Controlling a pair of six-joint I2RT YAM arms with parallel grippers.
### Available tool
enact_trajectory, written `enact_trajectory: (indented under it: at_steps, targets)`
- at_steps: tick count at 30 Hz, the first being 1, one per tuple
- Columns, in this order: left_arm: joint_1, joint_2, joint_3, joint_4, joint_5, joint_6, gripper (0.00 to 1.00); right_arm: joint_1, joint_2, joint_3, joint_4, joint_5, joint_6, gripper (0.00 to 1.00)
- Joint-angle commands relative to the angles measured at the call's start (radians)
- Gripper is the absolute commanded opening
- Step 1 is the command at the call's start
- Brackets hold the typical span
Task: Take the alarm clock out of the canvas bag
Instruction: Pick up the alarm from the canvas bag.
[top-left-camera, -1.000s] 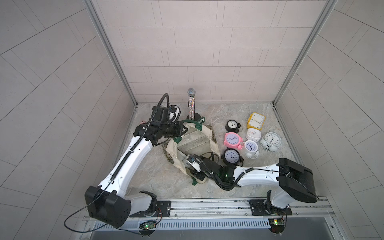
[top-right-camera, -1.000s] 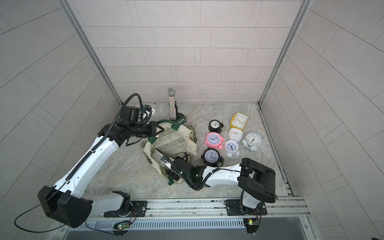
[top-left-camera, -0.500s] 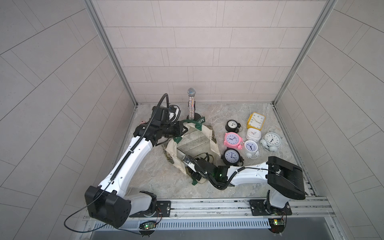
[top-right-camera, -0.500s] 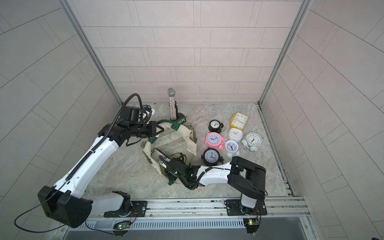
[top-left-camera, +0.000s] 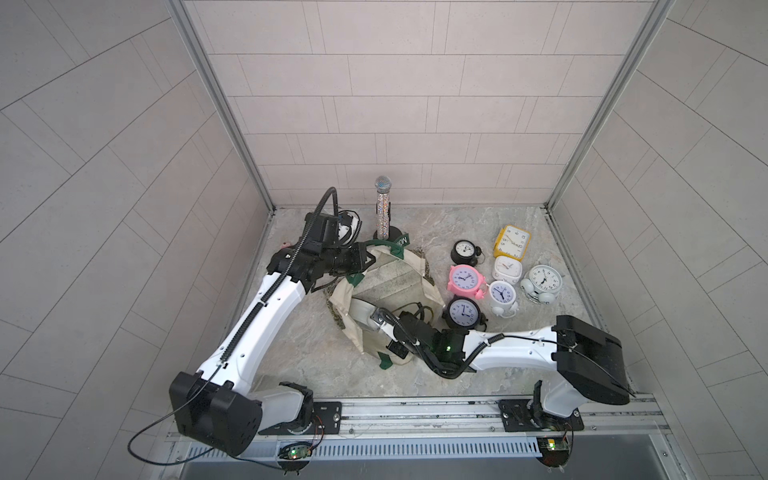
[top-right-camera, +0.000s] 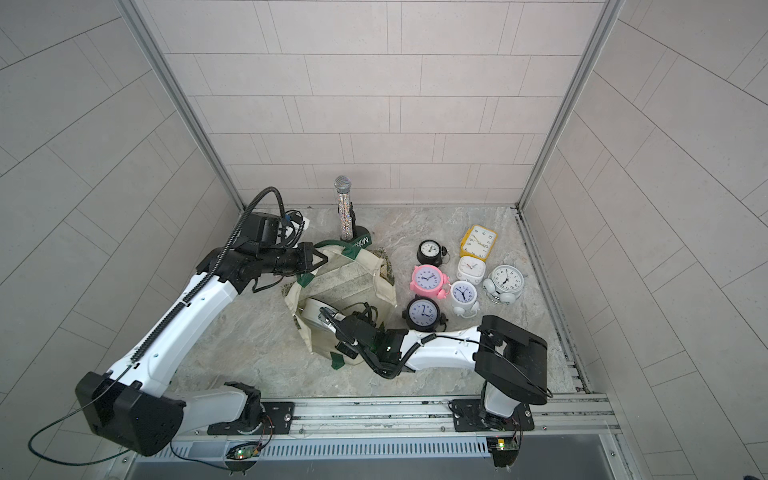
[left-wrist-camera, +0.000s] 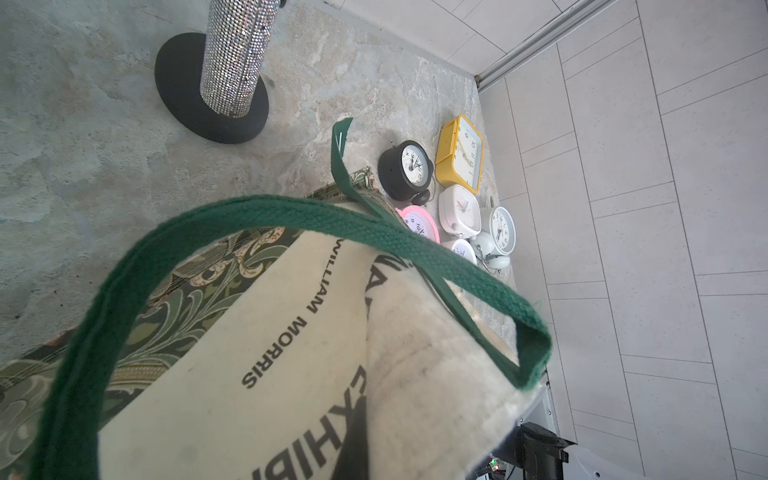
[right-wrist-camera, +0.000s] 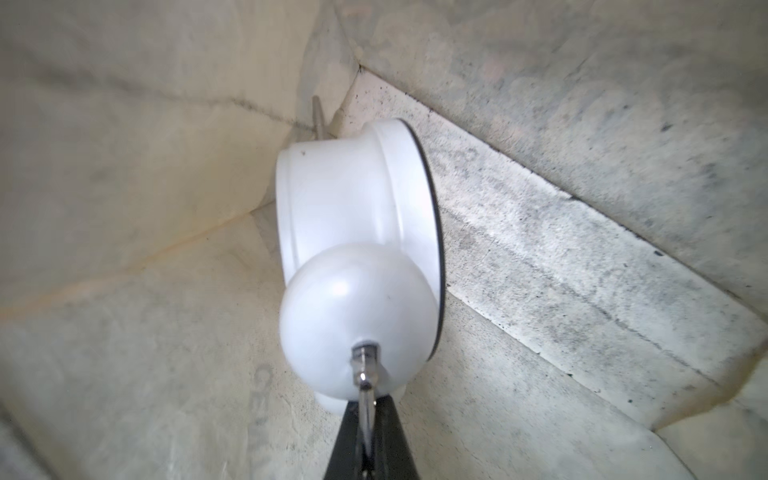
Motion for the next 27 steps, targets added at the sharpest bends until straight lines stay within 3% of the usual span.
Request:
enact_trajectory:
  at_steps: [1, 20, 27]
  targets:
    - [0.004, -0.027, 0.029, 0.038, -0.005, -0.008, 0.0, 0.007, -0.098, 0.027, -0.008, 0.025, -0.009, 0.0]
    - [0.005, -0.029, 0.044, 0.008, -0.098, -0.008, 0.0, -0.003, -0.432, 0.155, -0.357, 0.053, 0.026, 0.0]
    - [0.005, -0.035, 0.053, -0.007, -0.103, -0.01, 0.0, -0.026, -0.538, 0.228, -0.464, -0.001, 0.057, 0.0]
